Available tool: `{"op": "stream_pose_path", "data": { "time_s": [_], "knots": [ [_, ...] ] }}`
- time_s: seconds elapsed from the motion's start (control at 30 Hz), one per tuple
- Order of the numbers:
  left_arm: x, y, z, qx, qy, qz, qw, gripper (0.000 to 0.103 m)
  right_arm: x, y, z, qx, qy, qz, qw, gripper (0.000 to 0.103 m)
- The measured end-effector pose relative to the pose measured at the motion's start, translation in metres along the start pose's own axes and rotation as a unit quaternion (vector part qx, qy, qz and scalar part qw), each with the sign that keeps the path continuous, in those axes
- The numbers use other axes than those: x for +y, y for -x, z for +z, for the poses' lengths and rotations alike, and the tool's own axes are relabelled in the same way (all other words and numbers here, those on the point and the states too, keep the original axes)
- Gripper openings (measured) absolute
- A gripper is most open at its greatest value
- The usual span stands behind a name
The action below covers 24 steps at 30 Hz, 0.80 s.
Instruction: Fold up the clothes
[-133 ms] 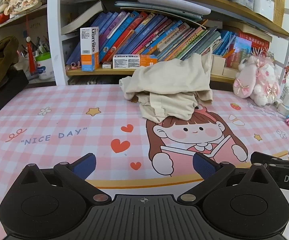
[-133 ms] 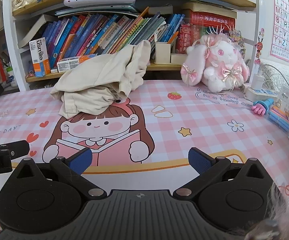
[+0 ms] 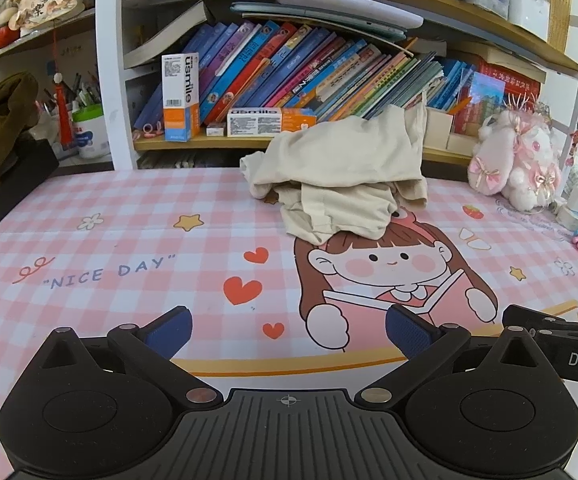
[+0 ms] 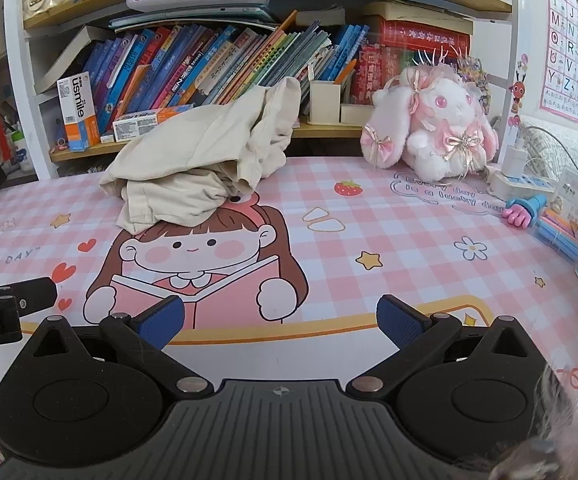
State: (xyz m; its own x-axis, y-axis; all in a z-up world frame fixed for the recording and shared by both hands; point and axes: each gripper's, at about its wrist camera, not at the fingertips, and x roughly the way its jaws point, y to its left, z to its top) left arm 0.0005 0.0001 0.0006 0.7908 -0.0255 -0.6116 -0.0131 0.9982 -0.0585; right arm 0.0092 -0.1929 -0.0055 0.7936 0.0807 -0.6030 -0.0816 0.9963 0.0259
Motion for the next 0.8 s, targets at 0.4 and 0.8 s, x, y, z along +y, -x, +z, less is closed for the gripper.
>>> {"op": "stream_pose_path", "data": {
  "time_s": [0.4, 0.8],
  "knots": [
    [0.0001, -0.0025, -0.0006, 0.006, -0.003, 0.007, 0.9999, 0.103, -0.0018, -0.0034, -0.0033, -0.002, -0.003, 0.001, 1.000, 0.103],
    [-0.0006, -0.0060, 0.0001, 0.013, -0.002, 0.011, 0.9999, 0.103, -0.0006, -0.0063, -0.0022, 0.008, 0.001, -0.004, 1.000, 0.103]
  ]
}}
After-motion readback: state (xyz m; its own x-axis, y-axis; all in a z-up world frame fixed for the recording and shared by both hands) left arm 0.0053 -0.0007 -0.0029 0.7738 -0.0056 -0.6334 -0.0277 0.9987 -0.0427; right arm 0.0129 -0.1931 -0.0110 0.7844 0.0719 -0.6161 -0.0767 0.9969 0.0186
